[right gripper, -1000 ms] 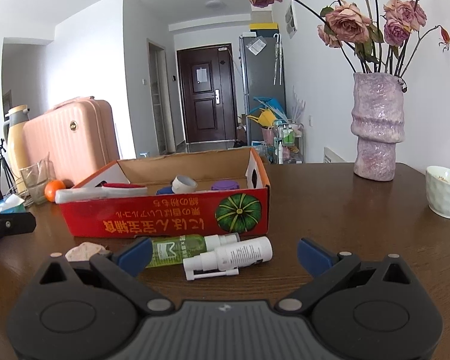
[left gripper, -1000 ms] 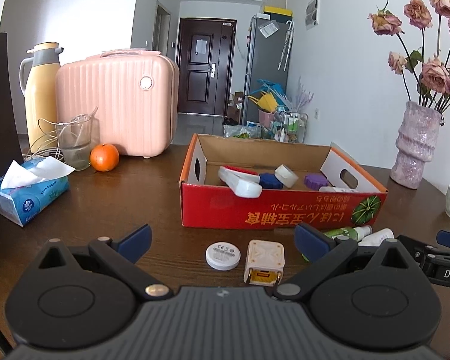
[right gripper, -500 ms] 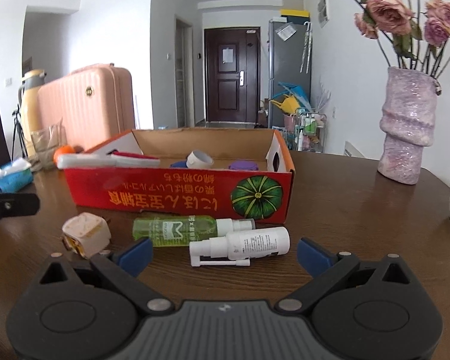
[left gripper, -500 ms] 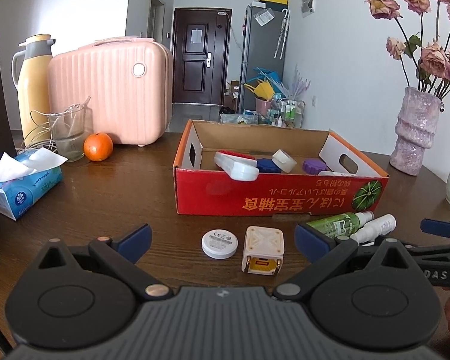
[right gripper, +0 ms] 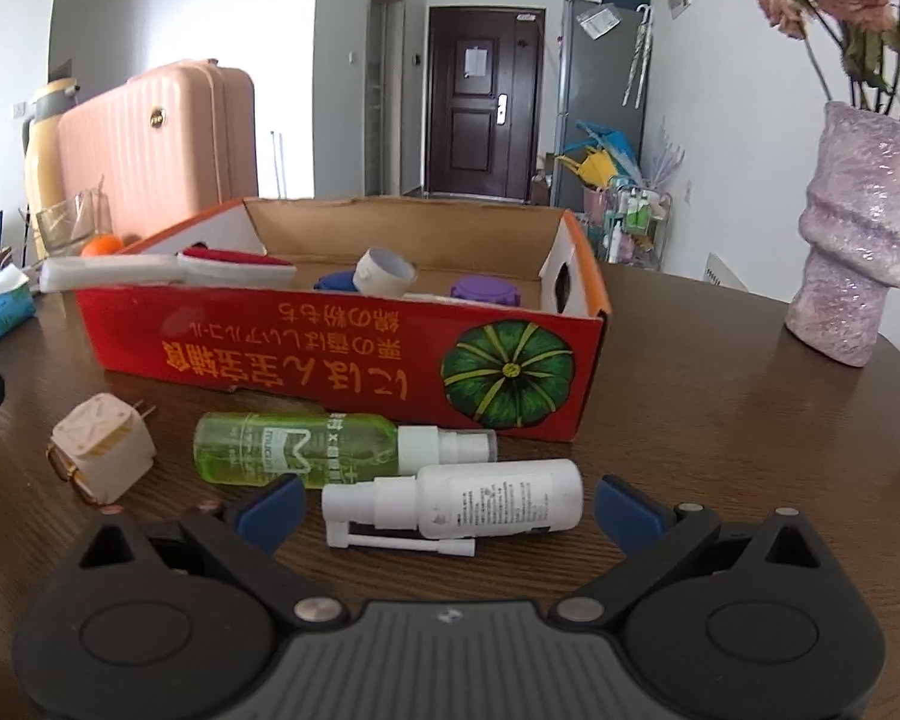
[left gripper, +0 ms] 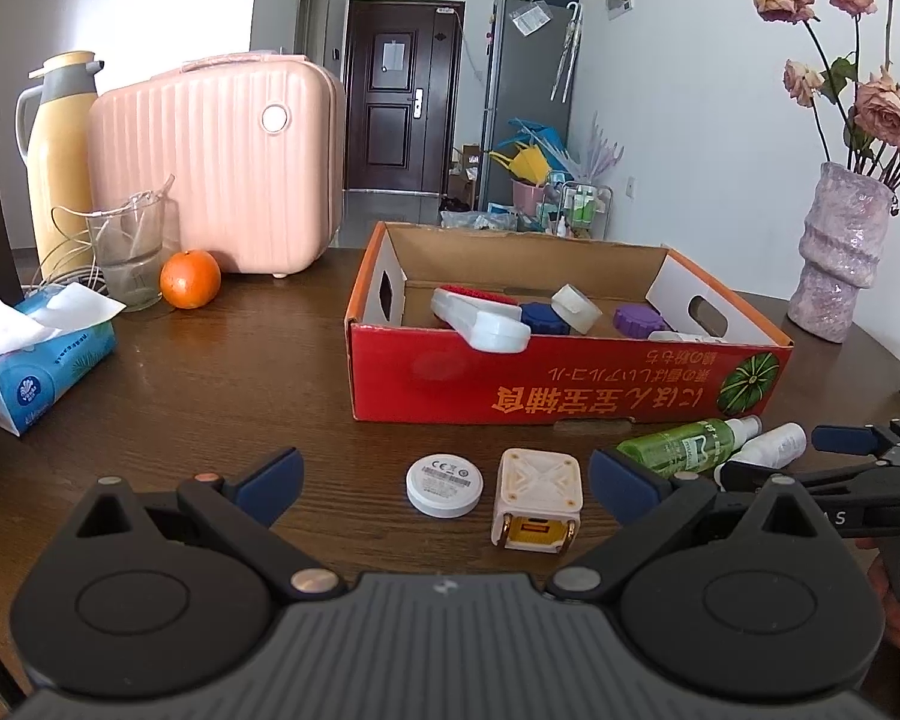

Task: Organize rigid objects
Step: 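Lower the right tool onto the white spray bottle and close it, then grasp the white plug charger with the left tool while the right tool holds the spray bottle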

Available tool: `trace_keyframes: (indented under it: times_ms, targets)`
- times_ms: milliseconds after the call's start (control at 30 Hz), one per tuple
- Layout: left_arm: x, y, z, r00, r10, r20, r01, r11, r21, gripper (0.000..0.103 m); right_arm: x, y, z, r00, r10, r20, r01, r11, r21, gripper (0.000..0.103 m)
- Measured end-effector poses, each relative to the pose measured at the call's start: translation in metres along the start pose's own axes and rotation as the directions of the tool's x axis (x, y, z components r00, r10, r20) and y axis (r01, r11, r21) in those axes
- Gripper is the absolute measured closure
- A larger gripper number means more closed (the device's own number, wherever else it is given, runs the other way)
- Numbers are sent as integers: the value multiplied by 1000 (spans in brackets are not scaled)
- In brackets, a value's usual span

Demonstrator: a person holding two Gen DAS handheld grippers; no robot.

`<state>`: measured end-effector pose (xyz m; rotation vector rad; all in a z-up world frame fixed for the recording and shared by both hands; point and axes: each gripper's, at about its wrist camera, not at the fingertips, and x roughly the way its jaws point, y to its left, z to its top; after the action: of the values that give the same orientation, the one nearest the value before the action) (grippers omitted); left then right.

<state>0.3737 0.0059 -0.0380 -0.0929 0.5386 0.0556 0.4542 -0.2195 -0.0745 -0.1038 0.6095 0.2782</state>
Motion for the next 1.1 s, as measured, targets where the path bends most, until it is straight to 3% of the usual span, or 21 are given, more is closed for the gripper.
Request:
trace_keyframes:
  times_ms: [333,1100]
  targets:
    - [4,-2,-2,1000,-1,-9,1,1000,12,0,18,4,3,999,-25,-47,25,1000,-11,5]
    - [10,5,-3,999,-33,-42,32,999,-9,0,-43,15,-11,988,-92,125,84,994,71,5]
